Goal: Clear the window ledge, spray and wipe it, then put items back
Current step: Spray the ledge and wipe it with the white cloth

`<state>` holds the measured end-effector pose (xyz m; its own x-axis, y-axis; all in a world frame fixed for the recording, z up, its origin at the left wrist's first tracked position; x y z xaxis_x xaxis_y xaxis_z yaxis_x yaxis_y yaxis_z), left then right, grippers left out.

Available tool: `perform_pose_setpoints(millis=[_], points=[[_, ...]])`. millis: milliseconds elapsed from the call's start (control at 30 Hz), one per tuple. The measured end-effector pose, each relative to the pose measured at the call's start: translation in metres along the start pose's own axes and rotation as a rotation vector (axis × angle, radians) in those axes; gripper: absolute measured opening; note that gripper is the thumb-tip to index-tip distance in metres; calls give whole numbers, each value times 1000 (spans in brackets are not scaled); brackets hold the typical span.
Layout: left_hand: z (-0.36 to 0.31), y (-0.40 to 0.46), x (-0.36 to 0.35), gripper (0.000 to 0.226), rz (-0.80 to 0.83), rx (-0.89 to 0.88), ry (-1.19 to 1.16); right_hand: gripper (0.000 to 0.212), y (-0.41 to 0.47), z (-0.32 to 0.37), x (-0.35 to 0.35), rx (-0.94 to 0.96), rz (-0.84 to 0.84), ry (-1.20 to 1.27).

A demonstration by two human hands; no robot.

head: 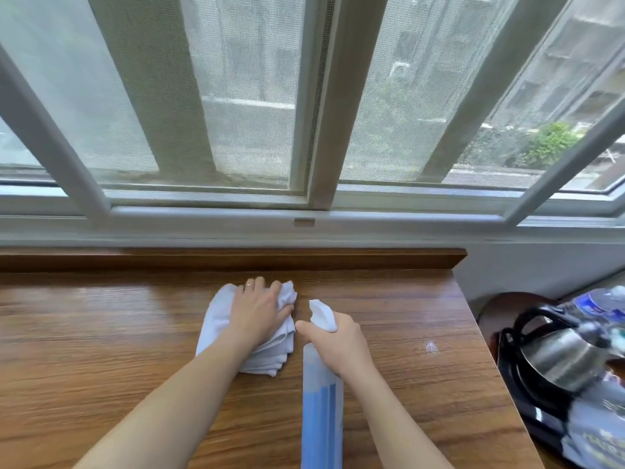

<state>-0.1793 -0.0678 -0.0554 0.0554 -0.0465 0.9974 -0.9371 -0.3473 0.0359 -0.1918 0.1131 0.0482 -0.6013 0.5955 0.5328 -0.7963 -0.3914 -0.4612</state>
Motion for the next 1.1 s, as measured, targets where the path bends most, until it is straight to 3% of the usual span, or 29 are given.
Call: perform_pose_setpoints(millis=[367, 800, 1100], points=[[-2, -1, -5, 46, -14, 42, -27, 28, -5, -3, 2, 5, -12, 18], [-13, -118, -7, 45, -102, -112, -52, 30, -25, 6, 2, 27, -28, -11], [-7, -90, -6, 46, -95, -149, -39, 32, -35, 2, 2, 38, -11, -92]])
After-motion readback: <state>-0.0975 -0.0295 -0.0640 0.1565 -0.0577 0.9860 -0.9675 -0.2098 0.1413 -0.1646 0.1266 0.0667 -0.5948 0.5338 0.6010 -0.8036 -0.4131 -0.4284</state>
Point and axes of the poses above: each hand's wrist, its own y-axis towards the middle knuckle, its own x-axis out of the back of the hand, z = x × y, the point moved 3 cm from there along y, towards the middle knuckle, and after that the axes turned 3 degrees about -y, right-handed, at the moved point
